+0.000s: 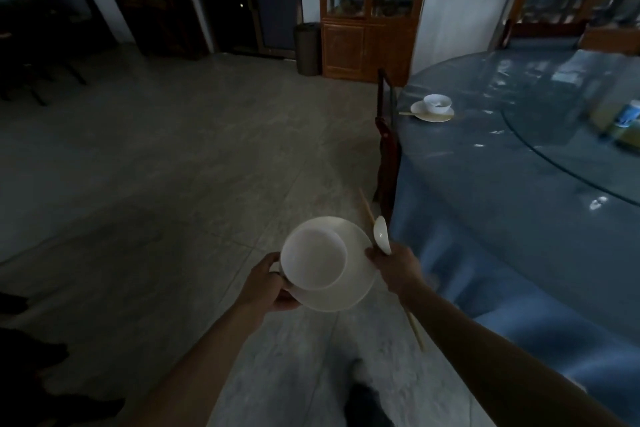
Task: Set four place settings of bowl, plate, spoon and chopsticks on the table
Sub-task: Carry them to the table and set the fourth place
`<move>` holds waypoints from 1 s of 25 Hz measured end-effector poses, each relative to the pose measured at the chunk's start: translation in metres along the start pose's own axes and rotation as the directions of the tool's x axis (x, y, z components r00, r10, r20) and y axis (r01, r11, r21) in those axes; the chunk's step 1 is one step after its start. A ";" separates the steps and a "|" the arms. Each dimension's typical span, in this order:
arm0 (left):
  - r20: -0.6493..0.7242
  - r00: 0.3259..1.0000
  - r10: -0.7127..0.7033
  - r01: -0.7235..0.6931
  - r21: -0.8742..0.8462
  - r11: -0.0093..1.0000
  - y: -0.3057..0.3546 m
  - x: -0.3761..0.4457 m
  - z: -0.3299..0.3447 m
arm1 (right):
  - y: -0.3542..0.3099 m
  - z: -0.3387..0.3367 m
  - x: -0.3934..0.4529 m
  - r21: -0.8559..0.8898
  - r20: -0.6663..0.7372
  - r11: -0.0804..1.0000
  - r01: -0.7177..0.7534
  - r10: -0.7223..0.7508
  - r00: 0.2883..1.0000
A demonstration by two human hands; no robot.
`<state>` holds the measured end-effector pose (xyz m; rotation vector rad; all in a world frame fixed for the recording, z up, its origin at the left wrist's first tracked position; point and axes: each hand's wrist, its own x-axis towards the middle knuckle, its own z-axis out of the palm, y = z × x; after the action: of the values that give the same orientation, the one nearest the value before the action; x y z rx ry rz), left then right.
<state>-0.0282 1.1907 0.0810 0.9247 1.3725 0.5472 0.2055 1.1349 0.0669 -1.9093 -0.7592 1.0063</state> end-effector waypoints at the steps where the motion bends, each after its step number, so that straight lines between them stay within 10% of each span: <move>1: -0.002 1.000 0.004 -0.004 0.003 1.000 0.011 0.019 0.003 | -0.005 0.002 0.022 0.010 0.003 1.000 -0.008 0.008 1.000; 25: 0.001 1.000 -0.028 0.028 -0.027 0.999 0.263 0.374 0.040 | -0.179 0.050 0.429 -0.046 -0.015 0.999 -0.019 0.018 1.000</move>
<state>0.1166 1.6255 0.0751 0.8825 1.3728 0.5431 0.3535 1.5781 0.0521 -1.9639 -0.7635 0.9931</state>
